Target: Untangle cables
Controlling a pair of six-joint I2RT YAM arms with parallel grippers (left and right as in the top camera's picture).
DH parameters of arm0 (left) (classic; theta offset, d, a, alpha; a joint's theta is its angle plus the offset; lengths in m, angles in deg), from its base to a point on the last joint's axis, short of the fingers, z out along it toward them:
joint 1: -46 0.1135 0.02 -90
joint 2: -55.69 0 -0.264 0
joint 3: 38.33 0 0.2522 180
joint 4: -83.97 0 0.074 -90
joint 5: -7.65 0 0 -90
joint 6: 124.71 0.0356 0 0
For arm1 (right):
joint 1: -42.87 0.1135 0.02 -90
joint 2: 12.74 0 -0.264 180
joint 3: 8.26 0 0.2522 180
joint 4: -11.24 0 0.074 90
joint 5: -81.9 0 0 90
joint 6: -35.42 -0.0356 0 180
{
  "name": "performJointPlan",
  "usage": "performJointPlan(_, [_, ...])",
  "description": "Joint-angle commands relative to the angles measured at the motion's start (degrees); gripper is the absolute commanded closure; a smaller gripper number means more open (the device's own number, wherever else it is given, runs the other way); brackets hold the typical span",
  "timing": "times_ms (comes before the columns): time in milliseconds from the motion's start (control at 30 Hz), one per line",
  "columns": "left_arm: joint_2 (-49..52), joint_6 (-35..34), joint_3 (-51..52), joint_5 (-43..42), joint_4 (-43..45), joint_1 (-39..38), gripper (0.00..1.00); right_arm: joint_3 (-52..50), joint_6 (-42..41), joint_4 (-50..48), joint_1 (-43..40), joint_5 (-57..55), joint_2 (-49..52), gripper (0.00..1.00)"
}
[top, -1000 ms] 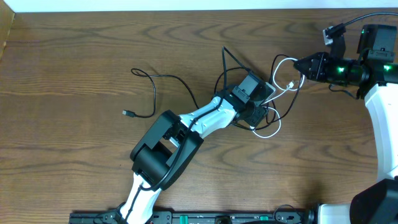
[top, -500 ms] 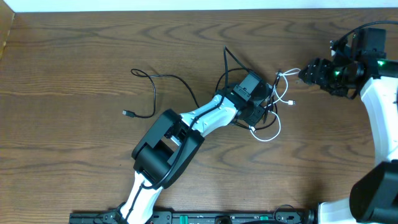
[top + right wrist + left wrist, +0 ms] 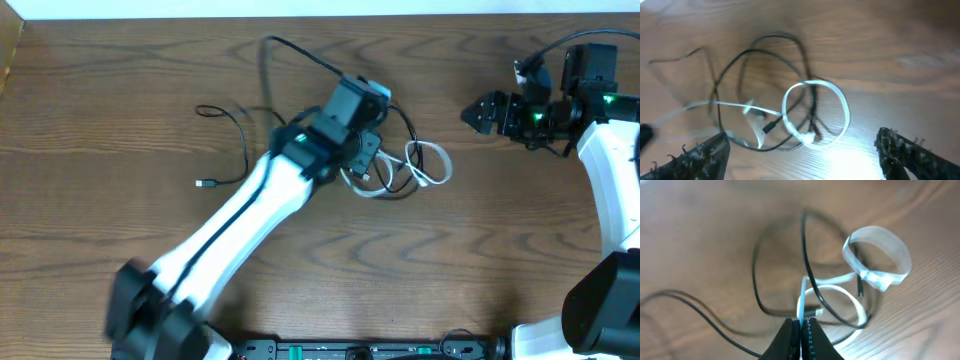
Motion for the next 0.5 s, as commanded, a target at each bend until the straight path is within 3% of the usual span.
performJointPlan(0, [-9.0,0.1,-0.3,1.1,2.6,-0.1,0.93,0.2,7.6,-1.1,-0.1,13.5,0.0,0.08])
performJointPlan(267, [-20.5,-0.1,-0.3,-0.4,9.3,-0.1,0.92,0.3,12.5,-4.5,0.9,25.6,0.0,0.05])
performJointPlan(400, [-22.0,-0.1,-0.3,-0.3,9.1,-0.1,0.93,0.3,11.9,-5.8,2.4,24.8,0.0,0.02])
performJointPlan(467, [-21.5,-0.3,-0.3,-0.1,7.0,-0.1,0.93,0.3,5.4,-7.3,4.5,19.1,0.1,0.01])
